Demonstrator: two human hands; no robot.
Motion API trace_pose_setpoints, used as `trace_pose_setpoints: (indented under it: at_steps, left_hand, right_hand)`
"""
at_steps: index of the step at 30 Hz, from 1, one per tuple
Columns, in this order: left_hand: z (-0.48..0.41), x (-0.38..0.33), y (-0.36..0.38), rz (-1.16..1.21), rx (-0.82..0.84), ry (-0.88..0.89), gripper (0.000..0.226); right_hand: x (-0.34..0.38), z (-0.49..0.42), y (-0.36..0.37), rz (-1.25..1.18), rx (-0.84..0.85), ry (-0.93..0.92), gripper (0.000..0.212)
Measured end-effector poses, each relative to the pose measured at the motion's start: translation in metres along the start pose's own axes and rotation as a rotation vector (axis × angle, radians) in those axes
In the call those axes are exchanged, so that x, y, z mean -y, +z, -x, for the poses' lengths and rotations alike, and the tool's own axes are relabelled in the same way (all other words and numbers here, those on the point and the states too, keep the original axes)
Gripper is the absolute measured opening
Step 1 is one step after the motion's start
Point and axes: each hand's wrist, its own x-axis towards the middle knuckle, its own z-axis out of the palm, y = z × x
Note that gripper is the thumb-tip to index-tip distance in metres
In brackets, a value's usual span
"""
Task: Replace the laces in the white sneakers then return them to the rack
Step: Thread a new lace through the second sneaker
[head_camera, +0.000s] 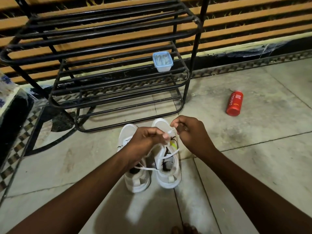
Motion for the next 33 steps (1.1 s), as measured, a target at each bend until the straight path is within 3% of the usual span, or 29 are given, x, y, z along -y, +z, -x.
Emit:
trace_pose_setpoints:
  at_steps: [5, 10, 13, 17, 20, 23, 26, 29, 33]
  left_hand:
    - [-0.002, 0.006, 0.0, -0.128, -0.131, 0.153, 0.013]
    - [-0.007, 0.011, 0.002, -0.237, -0.193, 0.192, 0.018]
    - [-0.008, 0.014, 0.004, -0.277, -0.219, 0.199, 0.02]
    - [-0.008, 0.012, 0.009, -0.11, -0.269, 0.119, 0.013]
    - [-0.008, 0.008, 0.01, 0.005, -0.183, 0.063, 0.017]
    - [-0.008, 0.007, 0.009, -0.028, -0.068, -0.008, 0.03]
    - [-0.01, 0.009, 0.008, -0.021, -0.063, 0.014, 0.026]
    - [-0.013, 0.014, 0.007, -0.275, -0.154, 0.188, 0.014]
    - [-0.01, 0.016, 0.006, -0.655, -0.213, 0.387, 0.017]
  right_hand:
    - [-0.007, -0.008, 0.004, -0.027, 0.21, -0.038, 0.011]
    - [-0.012, -0.008, 0.005, -0.032, 0.19, -0.066, 0.006]
    - [-0.014, -0.01, 0.005, 0.104, 0.159, -0.167, 0.005]
    - [-0.011, -0.005, 0.003, 0.395, 0.184, -0.377, 0.01]
    - [-0.009, 0.001, 0.007, 0.456, 0.125, -0.469, 0.011]
    - [-0.01, 0.001, 0.008, 0.438, 0.099, -0.433, 0.012]
    - [-0.015, 0.004, 0.008, 0.378, 0.094, -0.383, 0.006]
    - [-0.017, 0.01, 0.013, 0.355, 0.069, -0.382, 0.004]
    - [-0.018, 0.016, 0.018, 0.339, 0.003, -0.352, 0.007]
